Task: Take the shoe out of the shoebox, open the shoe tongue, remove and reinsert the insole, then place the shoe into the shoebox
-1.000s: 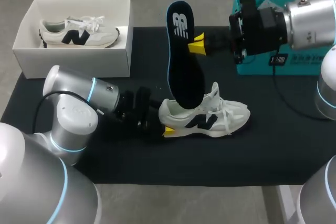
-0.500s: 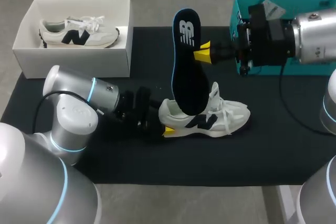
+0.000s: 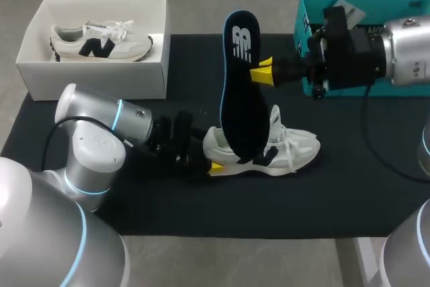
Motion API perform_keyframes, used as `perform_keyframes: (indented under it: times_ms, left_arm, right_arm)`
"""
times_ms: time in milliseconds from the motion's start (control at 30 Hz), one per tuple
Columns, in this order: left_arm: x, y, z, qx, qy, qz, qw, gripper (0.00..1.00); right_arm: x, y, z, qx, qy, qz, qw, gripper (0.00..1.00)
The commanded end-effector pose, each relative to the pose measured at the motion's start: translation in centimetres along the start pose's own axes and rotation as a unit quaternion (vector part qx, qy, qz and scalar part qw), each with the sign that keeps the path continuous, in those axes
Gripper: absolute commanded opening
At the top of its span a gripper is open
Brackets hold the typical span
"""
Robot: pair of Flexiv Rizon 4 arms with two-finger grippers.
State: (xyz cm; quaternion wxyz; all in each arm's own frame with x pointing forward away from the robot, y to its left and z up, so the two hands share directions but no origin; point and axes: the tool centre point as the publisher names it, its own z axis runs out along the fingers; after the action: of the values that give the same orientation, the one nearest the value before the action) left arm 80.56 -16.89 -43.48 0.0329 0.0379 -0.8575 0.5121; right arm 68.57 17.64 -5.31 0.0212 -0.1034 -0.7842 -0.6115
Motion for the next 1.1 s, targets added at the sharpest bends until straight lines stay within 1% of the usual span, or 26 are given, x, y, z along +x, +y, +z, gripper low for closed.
perform_keyframes:
  times_ms: [33, 233, 333, 433, 500, 867, 1100]
  left_arm:
    - [0.1, 0.2, 0.1, 0.000, -0.001, 0.000, 1.000, 0.00]
    - [0.1, 0.2, 0.1, 0.000, -0.001, 0.000, 1.000, 0.00]
    - [0.1, 0.2, 0.1, 0.000, -0.001, 0.000, 1.000, 0.00]
    - [0.1, 0.2, 0.1, 0.000, -0.001, 0.000, 1.000, 0.00]
    - [0.1, 0.2, 0.1, 0.000, -0.001, 0.000, 1.000, 0.00]
    - [0.1, 0.2, 0.1, 0.000, -0.001, 0.000, 1.000, 0.00]
    - [0.1, 0.2, 0.1, 0.000, -0.001, 0.000, 1.000, 0.00]
  right_arm:
    - [2.0, 0.5, -1.9, 0.012, -0.011, 0.011, 1.000, 0.00]
    - [3.2, 0.8, -2.7, 0.015, -0.015, 0.040, 0.999, 0.00]
    - [4.2, 1.1, -2.9, 0.018, -0.015, 0.060, 0.998, 0.00]
    - [5.0, 1.0, -3.3, 0.008, -0.025, 0.078, 0.997, 0.00]
    - [5.4, 0.8, -3.4, 0.011, -0.030, 0.083, 0.996, 0.00]
    - [6.8, 0.1, -3.6, 0.007, -0.031, 0.119, 0.992, 0.00]
    - [6.6, -0.3, -3.7, 0.012, -0.034, 0.126, 0.991, 0.00]
